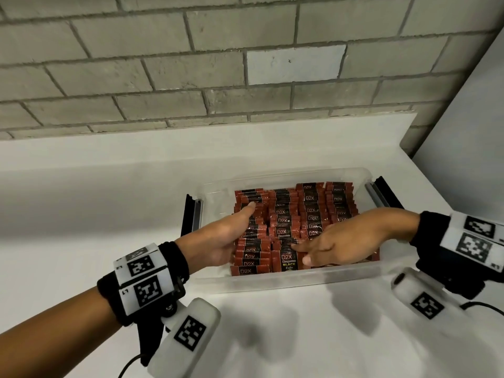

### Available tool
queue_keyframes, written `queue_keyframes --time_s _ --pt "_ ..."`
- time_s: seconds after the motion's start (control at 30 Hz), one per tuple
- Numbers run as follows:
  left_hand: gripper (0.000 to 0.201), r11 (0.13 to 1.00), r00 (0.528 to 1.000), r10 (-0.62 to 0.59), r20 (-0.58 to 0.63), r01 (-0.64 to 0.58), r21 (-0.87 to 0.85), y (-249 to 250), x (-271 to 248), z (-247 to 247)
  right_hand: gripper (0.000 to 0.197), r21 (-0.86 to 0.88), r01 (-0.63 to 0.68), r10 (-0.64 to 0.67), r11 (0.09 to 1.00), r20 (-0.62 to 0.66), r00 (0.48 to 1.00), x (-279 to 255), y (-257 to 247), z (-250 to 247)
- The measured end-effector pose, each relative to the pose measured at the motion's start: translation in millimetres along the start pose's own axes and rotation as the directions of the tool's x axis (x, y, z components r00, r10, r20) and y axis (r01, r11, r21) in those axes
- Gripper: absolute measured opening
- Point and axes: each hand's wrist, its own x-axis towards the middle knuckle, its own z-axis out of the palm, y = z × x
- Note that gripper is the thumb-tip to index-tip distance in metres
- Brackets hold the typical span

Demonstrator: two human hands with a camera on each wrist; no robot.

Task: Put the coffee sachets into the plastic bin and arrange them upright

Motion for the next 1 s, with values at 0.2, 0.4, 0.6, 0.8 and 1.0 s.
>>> queue_keyframes --time_s 0.2,0.4,0.6,0.8,1.0 --pt "0.052 0.999 1.0 -0.03 -0.004 0.03 -0.011 0.8 -2.9 -1.9 0.056 0.057 0.03 -0.029 0.998 -0.014 0.999 -7.0 -0.5 -8.2" --pt "0.069 0.999 0.999 -0.035 -0.017 0.035 0.004 -4.7 -0.8 -9.0 0.062 0.181 -0.046 0.073 0.982 -0.146 0.987 -37.6 22.8 -13.4" --pt "0.063 0.999 0.999 -0.052 -0.013 0.052 0.012 -3.4 -2.1 0.4 0.056 0.124 -0.143 0.15 0.982 -0.044 0.988 -31.7 26.5 9.8" --pt "0.079 0.999 0.995 0.044 -0.085 -0.043 0.012 -1.5 -23.0 -10.7 0.054 0.181 -0.13 0.15 0.975 -0.099 0.984 -34.6 33.5 5.0" --pt "0.065 0.954 0.943 0.295 -0.153 -0.283 0.099 -12.8 -87.5 -35.9 0.054 0.224 -0.109 0.143 0.968 -0.143 0.979 -38.6 39.3 8.3"
